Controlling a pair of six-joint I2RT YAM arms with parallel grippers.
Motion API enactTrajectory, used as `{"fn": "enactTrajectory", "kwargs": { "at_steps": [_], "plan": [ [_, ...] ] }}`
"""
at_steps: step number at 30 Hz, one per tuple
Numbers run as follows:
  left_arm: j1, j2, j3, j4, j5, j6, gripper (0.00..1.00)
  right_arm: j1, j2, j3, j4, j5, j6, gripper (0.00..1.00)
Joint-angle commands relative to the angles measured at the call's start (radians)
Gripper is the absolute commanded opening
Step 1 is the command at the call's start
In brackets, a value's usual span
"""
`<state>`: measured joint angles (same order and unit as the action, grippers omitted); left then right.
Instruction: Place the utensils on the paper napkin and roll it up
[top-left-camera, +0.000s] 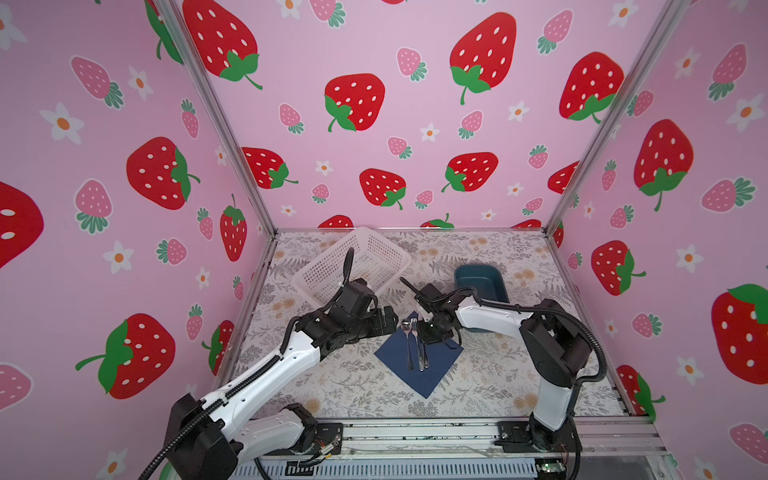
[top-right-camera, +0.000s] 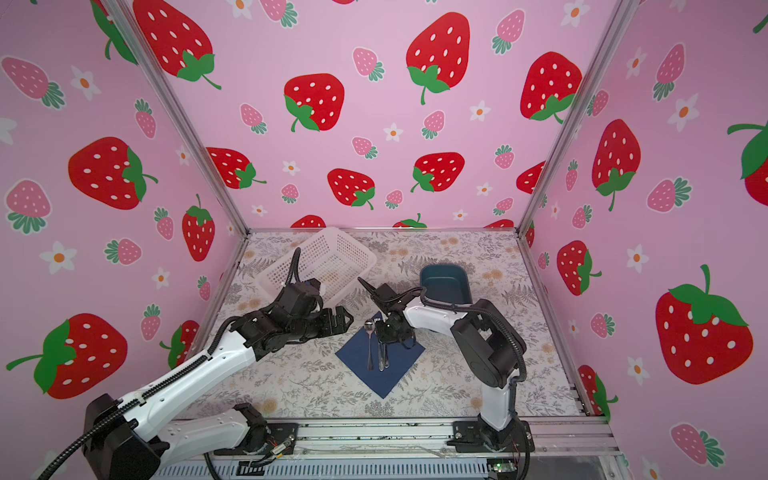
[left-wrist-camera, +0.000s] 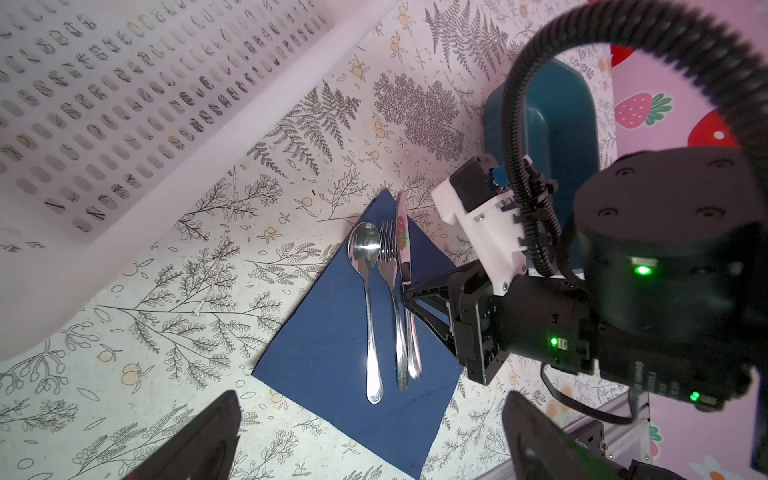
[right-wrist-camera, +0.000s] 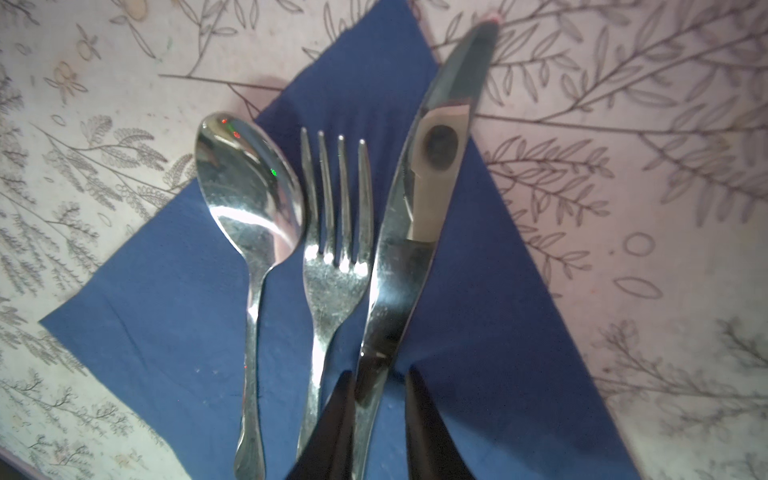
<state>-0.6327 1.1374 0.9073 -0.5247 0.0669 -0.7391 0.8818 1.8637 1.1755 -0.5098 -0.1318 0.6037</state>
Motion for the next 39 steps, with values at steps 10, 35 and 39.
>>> {"fn": "enactTrajectory", "kwargs": {
  "at_steps": [10,35,39],
  "plan": [
    [0.008,0.008,-0.005,-0.006,-0.004,-0.009,0.99,0.011,0.020,0.003,-0.066,0.025,-0.077,0.18],
    [0.016,0.010,-0.007,-0.010,0.007,-0.012,0.99,0.008,0.004,0.007,-0.033,-0.063,0.011,0.17],
    [0.017,0.009,-0.011,-0.011,0.008,-0.013,0.99,0.007,0.004,0.003,-0.031,-0.065,0.017,0.17]
  ]
}}
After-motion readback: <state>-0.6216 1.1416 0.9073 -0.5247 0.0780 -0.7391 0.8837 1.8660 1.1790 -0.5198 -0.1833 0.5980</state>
